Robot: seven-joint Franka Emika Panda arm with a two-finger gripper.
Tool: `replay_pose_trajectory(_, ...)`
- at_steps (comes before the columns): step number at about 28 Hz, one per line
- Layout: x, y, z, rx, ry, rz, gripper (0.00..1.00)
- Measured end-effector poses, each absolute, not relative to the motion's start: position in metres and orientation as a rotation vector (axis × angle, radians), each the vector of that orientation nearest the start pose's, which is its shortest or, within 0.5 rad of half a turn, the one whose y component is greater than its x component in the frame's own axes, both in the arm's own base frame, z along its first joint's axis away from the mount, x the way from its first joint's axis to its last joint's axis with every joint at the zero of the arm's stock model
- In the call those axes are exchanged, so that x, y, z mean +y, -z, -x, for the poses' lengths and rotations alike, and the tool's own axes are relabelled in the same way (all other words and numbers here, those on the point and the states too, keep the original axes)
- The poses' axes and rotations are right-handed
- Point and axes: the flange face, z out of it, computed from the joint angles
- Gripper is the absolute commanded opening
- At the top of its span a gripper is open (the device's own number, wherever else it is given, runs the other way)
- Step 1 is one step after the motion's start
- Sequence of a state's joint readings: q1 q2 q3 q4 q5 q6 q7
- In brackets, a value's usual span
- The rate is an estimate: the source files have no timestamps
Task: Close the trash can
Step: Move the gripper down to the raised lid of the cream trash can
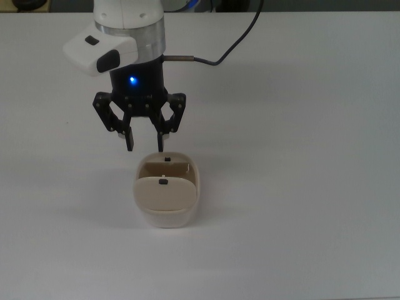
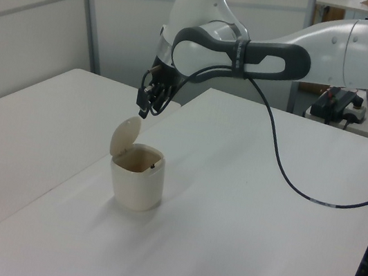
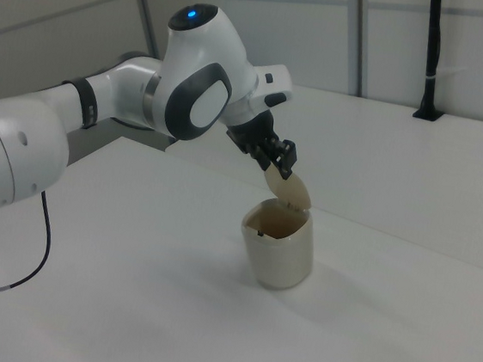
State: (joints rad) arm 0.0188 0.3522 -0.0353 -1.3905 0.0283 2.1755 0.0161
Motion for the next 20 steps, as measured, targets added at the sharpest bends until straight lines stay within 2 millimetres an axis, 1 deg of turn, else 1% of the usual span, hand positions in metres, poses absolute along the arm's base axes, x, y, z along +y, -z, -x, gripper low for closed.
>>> replay_pose_trajectory(2,-0.006,-0.556,-0.706,0.062,0.703,3.046,0.02)
replay_pose_trajectory(3,-0.006,-0.556,-0.708,0.063,0.719,3.042,0.0)
replay_pose_trajectory(10,-0.003,-0.554,-0.715,0.081,0.8,3.017,0.0)
replay_pose_trajectory(16,0.001,-0.546,-0.722,0.111,0.856,3.006,0.0)
replay_pose_trajectory(20,0.002,-0.535,-0.728,0.138,0.892,3.013,0.0)
